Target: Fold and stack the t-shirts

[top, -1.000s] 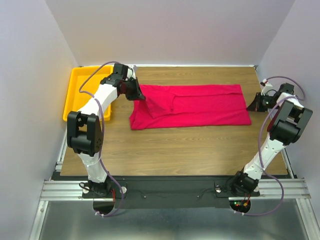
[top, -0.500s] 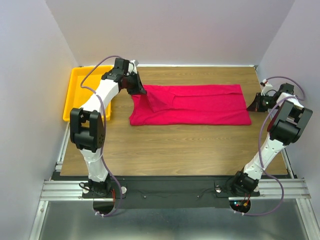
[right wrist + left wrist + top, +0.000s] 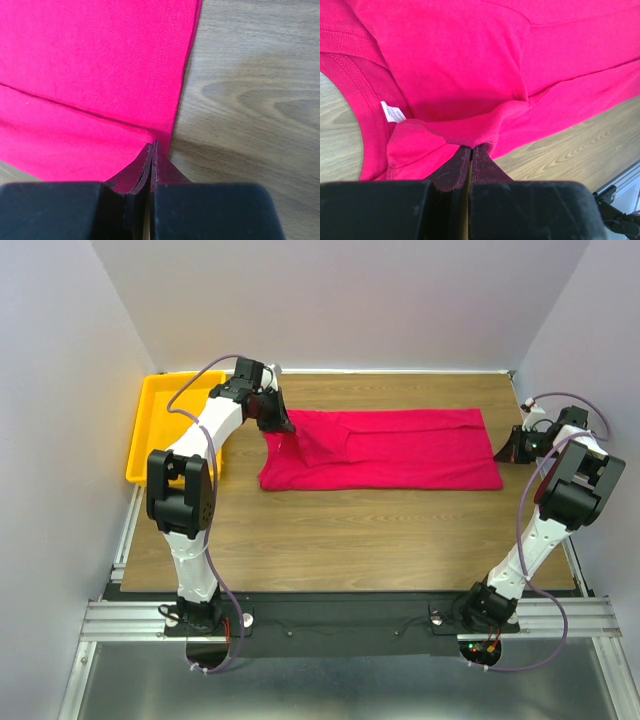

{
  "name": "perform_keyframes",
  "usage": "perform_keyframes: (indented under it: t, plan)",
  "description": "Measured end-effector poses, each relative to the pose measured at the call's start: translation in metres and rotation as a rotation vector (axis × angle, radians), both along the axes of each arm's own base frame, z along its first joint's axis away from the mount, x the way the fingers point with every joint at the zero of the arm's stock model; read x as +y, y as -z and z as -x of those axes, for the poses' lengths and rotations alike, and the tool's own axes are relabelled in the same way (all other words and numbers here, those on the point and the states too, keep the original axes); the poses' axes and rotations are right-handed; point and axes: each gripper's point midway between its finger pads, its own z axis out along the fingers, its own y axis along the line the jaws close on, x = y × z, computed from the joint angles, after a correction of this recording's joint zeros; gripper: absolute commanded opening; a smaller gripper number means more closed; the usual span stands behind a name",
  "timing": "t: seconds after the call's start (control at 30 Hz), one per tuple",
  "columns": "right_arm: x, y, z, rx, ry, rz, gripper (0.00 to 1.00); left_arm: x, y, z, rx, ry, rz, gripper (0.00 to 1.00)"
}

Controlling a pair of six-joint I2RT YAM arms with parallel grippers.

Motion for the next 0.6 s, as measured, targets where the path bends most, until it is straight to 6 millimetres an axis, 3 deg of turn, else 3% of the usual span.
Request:
perform_keyframes:
  t: [0.6]
  plan:
    - [0.0027, -0.0001, -0.004, -0.004, -0.001, 0.008, 0.02, 0.0024, 0.0093, -0.0064, 0.009, -0.012, -0.024, 0.0]
